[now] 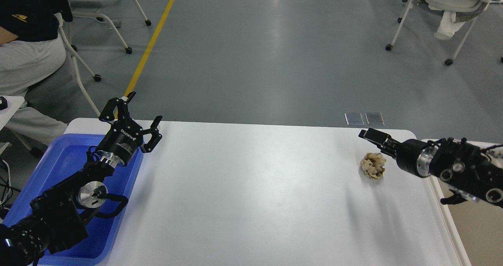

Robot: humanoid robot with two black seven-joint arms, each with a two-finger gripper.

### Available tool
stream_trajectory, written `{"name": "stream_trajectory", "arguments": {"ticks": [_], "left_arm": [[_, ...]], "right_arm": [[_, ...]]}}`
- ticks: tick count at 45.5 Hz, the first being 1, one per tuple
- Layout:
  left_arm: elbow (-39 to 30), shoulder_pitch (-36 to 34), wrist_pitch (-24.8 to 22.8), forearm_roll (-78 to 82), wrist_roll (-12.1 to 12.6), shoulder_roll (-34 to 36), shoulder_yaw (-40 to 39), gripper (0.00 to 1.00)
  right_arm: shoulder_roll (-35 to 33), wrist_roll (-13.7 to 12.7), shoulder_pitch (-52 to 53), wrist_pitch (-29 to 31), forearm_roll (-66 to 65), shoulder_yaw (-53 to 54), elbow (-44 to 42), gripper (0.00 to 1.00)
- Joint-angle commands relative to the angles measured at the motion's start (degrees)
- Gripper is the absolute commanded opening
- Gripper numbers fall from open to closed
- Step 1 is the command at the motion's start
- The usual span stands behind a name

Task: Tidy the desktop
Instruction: 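Lower the open right gripper over the beige crumpled object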

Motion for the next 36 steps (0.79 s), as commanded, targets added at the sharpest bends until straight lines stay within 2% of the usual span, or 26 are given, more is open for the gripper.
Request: {"name": "stream_trajectory", "arguments": {"ticks": [1, 5, 12, 16, 31, 36], "left_arm": [[0.0, 0.03, 0.0, 0.0, 0.0, -0.01, 0.0, 1.0], [0.0, 0.03, 0.0, 0.0, 0.0, -0.01, 0.0, 1.0], [0.0, 0.03, 0.0, 0.0, 0.0, -0.01, 0.0, 1.0], [0.0, 0.03, 0.0, 0.0, 0.09, -0.01, 0.0, 1.0], [0.0, 0.03, 0.0, 0.0, 0.0, -0.01, 0.0, 1.0], [0.0, 0.03, 0.0, 0.0, 0.0, -0.01, 0.0, 1.0]], "right_arm": [[5.35, 0.25, 3.79, -7.84, -5.74, -10.79, -6.84, 1.0], [7.46, 0.69, 3.7, -10.21, -9.34, -12.98, -10.97, 1.0], [11.41, 3.68, 3.17, -13.55, -11.19, -19.66, -17.56, 1.0], [14.31, 4.38, 2.82, -15.39, -11.19, -23.88, -21.95, 1.0], [23.8, 4.56, -1.13, -18.04, -11.11, -30.48, -37.69, 1.0], [25.83, 4.56, -1.4, -18.21, -11.11, -32.15, -40.42, 1.0]]}}
